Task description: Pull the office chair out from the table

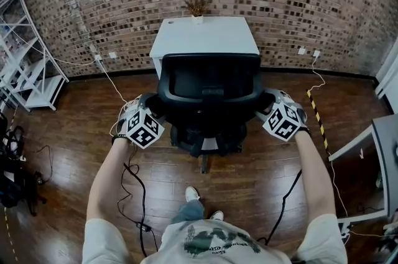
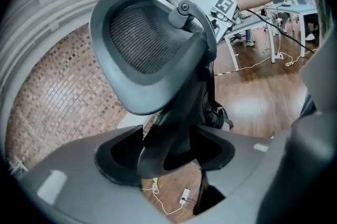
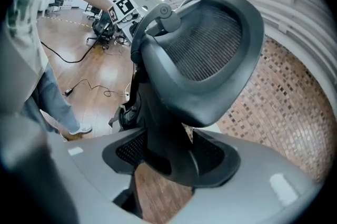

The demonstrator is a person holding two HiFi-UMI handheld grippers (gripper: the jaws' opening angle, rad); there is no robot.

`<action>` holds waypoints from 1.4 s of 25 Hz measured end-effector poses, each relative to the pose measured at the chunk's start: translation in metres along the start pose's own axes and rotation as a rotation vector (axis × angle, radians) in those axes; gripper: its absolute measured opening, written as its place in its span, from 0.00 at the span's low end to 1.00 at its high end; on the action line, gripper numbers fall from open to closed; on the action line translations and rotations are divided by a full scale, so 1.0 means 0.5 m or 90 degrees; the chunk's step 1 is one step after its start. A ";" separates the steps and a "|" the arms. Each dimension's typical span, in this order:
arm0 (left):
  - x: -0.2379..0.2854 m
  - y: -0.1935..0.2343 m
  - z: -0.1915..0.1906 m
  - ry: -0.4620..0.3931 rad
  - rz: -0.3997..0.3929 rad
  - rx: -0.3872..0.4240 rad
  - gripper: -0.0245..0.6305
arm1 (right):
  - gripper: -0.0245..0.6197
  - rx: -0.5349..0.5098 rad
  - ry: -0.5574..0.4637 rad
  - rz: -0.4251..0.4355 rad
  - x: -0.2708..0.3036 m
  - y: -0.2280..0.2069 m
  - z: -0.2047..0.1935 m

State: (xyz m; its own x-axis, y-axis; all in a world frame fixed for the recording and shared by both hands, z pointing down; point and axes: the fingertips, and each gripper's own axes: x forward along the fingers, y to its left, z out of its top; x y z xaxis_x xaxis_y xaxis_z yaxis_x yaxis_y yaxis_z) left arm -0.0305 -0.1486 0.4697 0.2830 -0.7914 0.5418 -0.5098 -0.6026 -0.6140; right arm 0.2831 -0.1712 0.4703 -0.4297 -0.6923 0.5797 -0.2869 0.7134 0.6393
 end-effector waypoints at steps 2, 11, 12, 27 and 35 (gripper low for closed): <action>-0.013 -0.007 0.000 -0.001 0.005 0.000 0.46 | 0.43 0.003 -0.003 -0.007 -0.014 0.008 0.002; -0.084 -0.066 0.011 -0.061 0.028 -0.052 0.35 | 0.42 0.085 -0.055 -0.052 -0.083 0.096 0.072; -0.096 -0.079 0.017 -0.075 0.027 -0.058 0.31 | 0.41 0.096 -0.063 -0.056 -0.094 0.116 0.089; -0.352 -0.277 0.126 -0.291 -0.031 -0.187 0.12 | 0.18 0.272 -0.223 -0.141 -0.298 0.365 0.361; -0.459 -0.360 0.152 -0.378 -0.044 -0.320 0.06 | 0.04 0.371 -0.328 -0.187 -0.398 0.458 0.433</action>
State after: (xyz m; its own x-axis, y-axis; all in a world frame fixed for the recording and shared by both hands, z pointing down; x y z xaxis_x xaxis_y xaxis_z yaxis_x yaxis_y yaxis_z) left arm 0.0580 0.1338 0.4124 0.6430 -0.7613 0.0838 -0.7417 -0.6462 -0.1796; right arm 0.1175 0.1531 0.3918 -0.5661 -0.8235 0.0362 -0.7845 0.5518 0.2830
